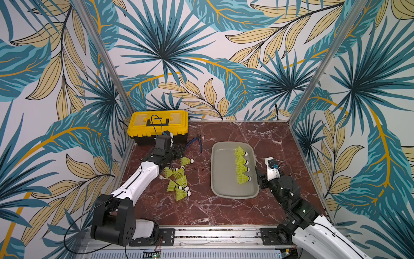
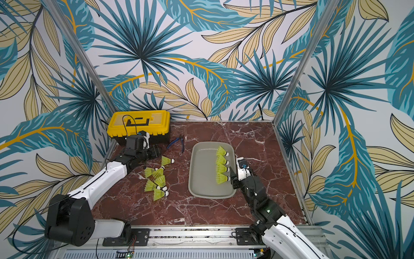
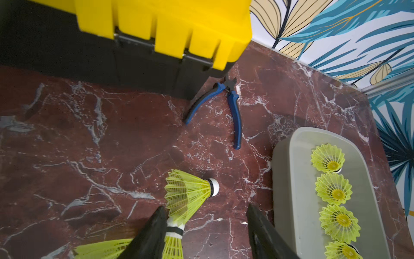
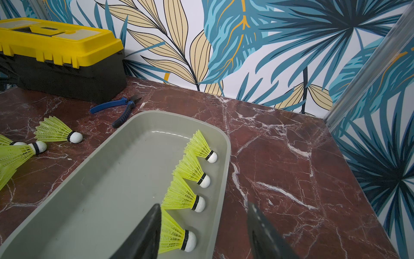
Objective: Put the shuttlecocks into the storage box
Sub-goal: Pick up the shuttlecock at the center of the board.
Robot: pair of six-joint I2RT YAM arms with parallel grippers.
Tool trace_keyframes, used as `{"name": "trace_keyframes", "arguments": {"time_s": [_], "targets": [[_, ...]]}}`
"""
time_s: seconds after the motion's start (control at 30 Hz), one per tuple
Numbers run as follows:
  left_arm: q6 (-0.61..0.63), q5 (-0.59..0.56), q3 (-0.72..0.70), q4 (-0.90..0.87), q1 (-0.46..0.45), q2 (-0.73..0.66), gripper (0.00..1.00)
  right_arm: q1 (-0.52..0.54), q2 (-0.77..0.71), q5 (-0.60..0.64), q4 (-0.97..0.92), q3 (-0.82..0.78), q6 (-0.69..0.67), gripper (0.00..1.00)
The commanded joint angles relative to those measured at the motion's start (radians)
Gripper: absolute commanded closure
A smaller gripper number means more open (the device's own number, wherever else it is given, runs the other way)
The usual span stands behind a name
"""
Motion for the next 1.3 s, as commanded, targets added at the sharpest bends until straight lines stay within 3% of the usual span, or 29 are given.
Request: {"name": "trace_keyframes", "arguments": {"time_s": [0.0, 0.37, 0.73, 1.1, 1.27], "targets": [[0.031, 0.058, -0.031, -0.003, 0.027, 0.038, 0.4, 0.004, -0.009, 0.017, -0.014, -0.009, 0.015, 0.39], [0.039, 0.145, -0.016, 0.029, 0.038, 0.161, 0.42, 0.003, -0.013, 0.02, -0.028, -0.006, 0.018, 0.39], [0.012, 0.184, -0.006, 0.047, 0.04, 0.242, 0.55, 0.003, -0.017, 0.021, -0.031, -0.006, 0.02, 0.39], [-0.001, 0.251, 0.005, 0.078, 0.04, 0.273, 0.91, 0.003, -0.019, 0.018, -0.039, -0.009, 0.022, 0.39], [-0.018, 0.297, 0.002, 0.076, 0.04, 0.218, 0.99, 0.004, -0.015, 0.003, -0.037, -0.007, 0.018, 0.39]]}}
